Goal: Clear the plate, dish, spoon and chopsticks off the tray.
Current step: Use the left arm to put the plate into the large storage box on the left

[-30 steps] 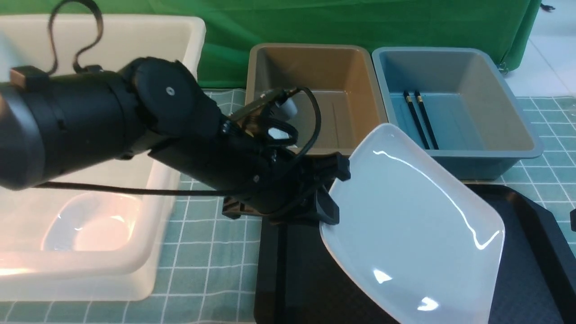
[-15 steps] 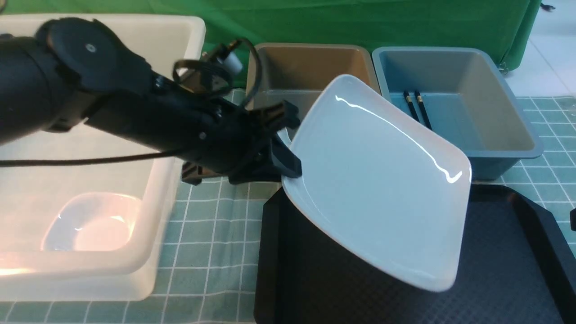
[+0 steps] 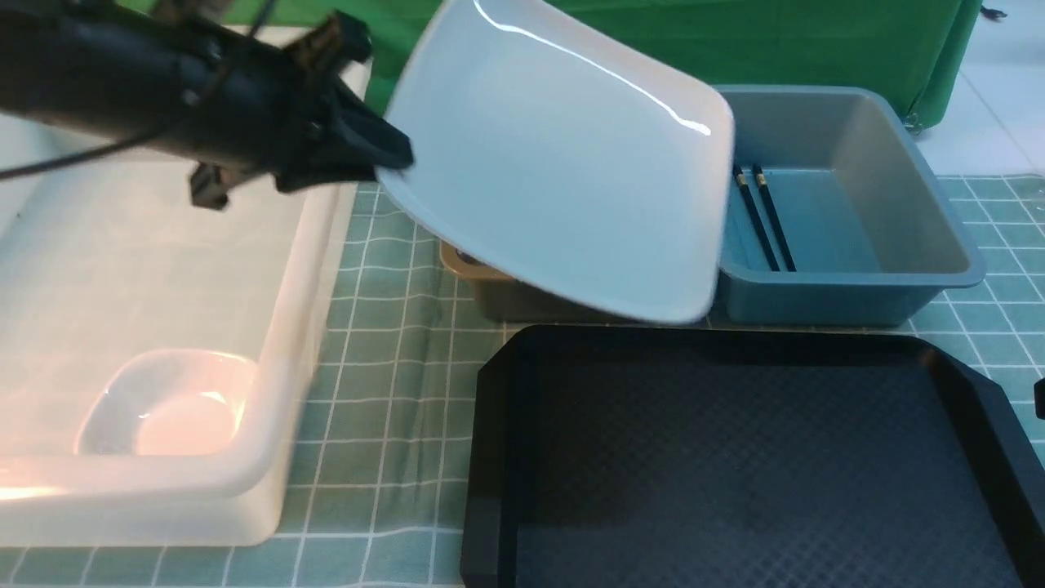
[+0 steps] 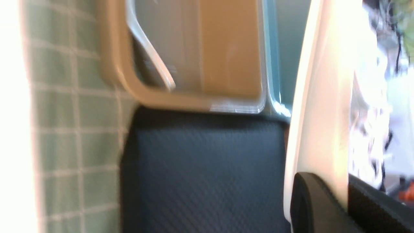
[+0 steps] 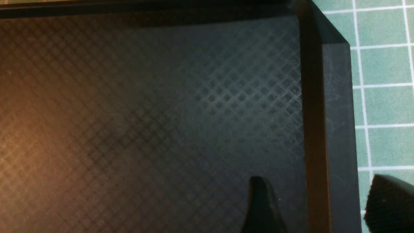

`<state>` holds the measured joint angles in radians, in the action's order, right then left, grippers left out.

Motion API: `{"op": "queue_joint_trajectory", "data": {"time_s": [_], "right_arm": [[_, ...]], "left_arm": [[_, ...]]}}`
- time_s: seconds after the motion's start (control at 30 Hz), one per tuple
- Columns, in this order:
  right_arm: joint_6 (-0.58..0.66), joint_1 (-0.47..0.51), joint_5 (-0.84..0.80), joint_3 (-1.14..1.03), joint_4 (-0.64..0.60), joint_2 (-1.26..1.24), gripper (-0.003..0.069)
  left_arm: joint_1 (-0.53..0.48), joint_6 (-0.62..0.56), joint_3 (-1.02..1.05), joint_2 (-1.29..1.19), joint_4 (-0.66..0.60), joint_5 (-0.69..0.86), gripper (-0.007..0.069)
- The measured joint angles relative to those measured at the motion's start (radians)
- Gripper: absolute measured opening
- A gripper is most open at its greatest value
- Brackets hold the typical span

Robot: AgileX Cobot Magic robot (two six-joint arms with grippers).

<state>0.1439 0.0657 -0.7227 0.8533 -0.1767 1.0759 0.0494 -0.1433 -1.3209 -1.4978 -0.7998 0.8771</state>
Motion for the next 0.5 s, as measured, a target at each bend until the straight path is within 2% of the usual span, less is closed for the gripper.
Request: {"op": "queue_joint_trajectory", "data": {"time_s": [0.17,0.23,0.3,0.4,0.47,0.5], "right_arm": [[0.000,0.000,-0.002,0.000,0.000,0.000,0.0449],[0.000,0.000,-0.005,0.000,0.000,0.000,0.0449],[0.000,0.000,-0.006,0.000,0.000,0.000,0.0449],[0.000,0.000,-0.008,0.000,0.000,0.000,0.0449],[0.000,0.000,-0.008,0.000,0.000,0.000,0.0449],[0.000,0.000,-0.008,0.000,0.000,0.000,0.0449]], "left_arm": [[-0.134,-0.021,-0.032,0.000,-0.007,0.038,0.0031],[-0.238,-0.046,-0.035,0.000,-0.026,0.068,0.0031],[-0.284,-0.066,-0.035,0.000,-0.037,0.083,0.0031],[-0.420,-0.118,-0.035,0.000,-0.074,0.127,0.0031],[-0.457,-0.130,-0.035,0.000,-0.088,0.139,0.0031],[-0.527,-0.161,-0.036,0.000,-0.116,0.156,0.0031]]}}
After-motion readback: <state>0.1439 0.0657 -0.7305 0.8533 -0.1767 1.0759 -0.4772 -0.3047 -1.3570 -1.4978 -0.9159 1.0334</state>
